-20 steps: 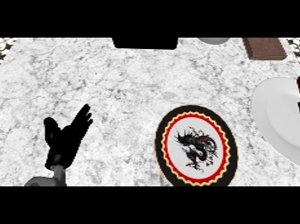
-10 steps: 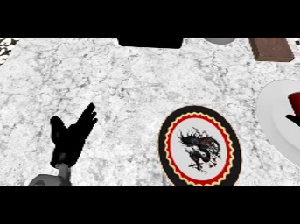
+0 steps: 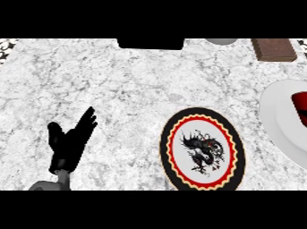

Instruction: Pick the can from the plate and place it in the plate

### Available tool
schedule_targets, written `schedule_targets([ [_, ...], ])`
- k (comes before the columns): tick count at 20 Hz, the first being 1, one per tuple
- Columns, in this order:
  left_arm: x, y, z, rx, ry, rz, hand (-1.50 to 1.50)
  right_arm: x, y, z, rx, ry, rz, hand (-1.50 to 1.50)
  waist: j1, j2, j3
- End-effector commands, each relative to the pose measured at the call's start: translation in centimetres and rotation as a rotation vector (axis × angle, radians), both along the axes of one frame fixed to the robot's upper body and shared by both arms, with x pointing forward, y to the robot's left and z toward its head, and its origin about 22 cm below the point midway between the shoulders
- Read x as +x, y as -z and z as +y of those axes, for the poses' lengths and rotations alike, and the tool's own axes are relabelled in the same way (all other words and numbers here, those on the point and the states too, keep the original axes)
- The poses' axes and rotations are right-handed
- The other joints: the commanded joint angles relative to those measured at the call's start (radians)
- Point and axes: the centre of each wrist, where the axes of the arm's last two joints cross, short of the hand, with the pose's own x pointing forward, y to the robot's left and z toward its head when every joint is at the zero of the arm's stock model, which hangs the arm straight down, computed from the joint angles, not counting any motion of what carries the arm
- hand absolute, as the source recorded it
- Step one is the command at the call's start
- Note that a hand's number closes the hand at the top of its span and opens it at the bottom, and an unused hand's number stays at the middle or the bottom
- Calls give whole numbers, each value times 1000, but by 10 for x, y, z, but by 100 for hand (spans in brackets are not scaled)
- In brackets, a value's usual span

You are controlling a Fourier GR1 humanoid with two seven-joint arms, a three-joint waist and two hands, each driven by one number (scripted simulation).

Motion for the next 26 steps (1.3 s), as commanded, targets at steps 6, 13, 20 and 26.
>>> schedule_targets([
  [6,-13,9,-12,-5,-22,12,0,-52,-13,-59,209,-68,-20,-150,-19,-4,-2],
  [13,-2,-4,12,7,-40,16,0,-114,-5,-91,232,-211,38,-150,-29,-6,-1],
  [20,-4,8,-1,-8,-38,33,0,-152,-15,-111,131,-277,110,-150,-44,-9,-2],
  [26,-13,9,-2,-6,-30,22,0,-173,5,-106,87,-259,121,-150,-38,-11,0],
])
